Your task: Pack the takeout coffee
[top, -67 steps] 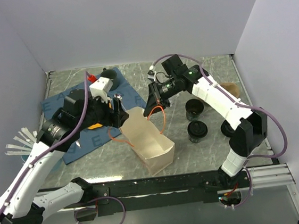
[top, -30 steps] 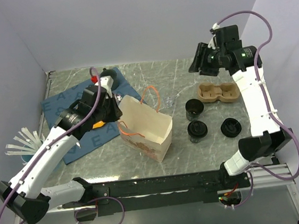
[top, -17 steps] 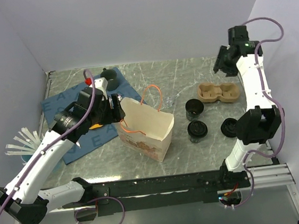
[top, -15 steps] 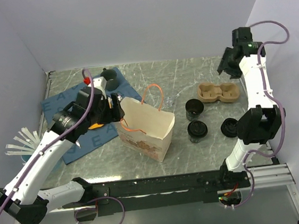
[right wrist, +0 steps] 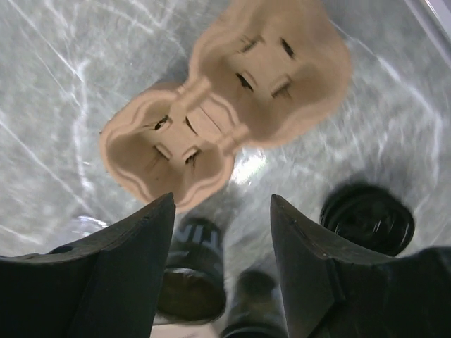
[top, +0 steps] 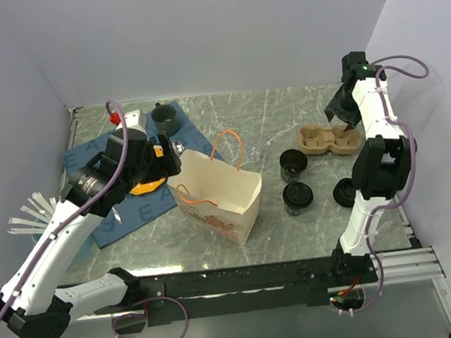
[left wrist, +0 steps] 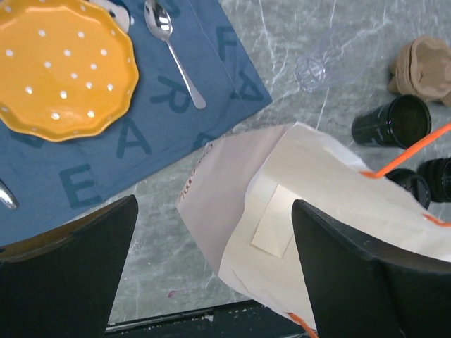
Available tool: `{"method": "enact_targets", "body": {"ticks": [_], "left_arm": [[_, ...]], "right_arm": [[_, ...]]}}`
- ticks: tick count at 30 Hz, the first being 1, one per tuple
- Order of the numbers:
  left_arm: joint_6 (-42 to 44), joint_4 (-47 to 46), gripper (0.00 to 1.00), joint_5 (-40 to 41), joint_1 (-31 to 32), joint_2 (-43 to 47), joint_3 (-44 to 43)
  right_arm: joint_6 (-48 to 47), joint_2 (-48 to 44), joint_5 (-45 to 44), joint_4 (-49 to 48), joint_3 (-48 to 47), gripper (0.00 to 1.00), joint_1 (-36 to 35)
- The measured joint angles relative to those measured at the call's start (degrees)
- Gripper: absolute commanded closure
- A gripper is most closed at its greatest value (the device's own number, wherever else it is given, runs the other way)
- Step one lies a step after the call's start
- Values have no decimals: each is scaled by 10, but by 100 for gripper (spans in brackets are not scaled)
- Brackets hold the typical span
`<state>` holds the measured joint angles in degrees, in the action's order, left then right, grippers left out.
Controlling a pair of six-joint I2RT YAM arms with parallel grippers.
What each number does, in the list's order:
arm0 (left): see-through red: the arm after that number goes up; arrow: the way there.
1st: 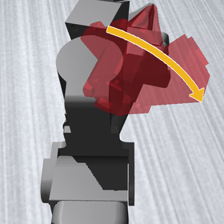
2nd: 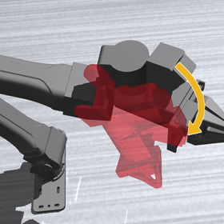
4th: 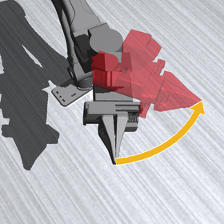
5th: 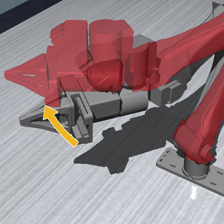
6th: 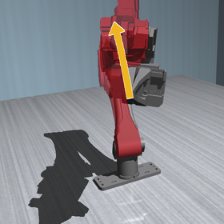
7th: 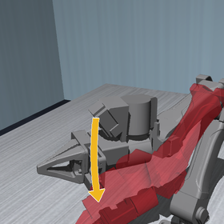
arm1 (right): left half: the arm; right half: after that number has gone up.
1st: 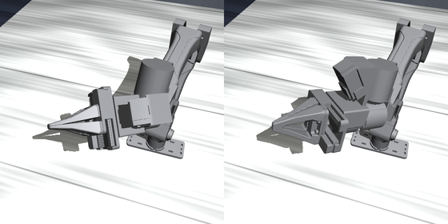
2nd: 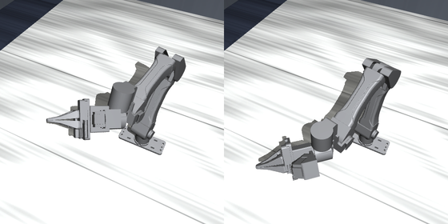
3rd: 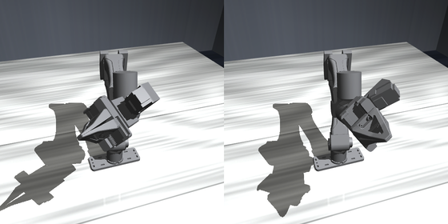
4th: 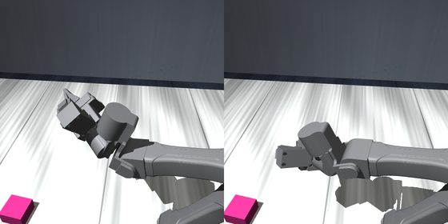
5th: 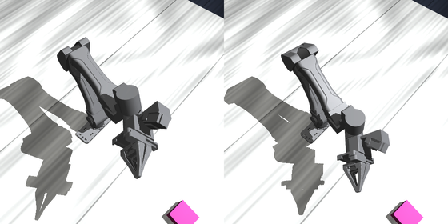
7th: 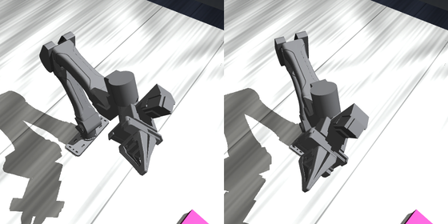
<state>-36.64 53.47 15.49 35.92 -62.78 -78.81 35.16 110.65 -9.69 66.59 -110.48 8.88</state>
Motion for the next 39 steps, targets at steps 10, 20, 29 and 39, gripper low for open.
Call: {"method": "enact_targets", "body": {"ticks": [10, 20, 29, 39], "left_arm": [[4, 32, 3, 24, 0, -13, -42], [-1, 52, 3, 24, 0, -1, -42], [-2, 64, 3, 30, 0, 0, -42], [0, 68, 3, 35, 0, -3, -42]], "right_arm": [[-243, 59, 74, -52, -1, 30, 5], [-345, 116, 135, -54, -24, 34, 20], [-370, 125, 158, -55, -24, 36, 24], [-370, 146, 144, -55, -30, 37, 24]]}}
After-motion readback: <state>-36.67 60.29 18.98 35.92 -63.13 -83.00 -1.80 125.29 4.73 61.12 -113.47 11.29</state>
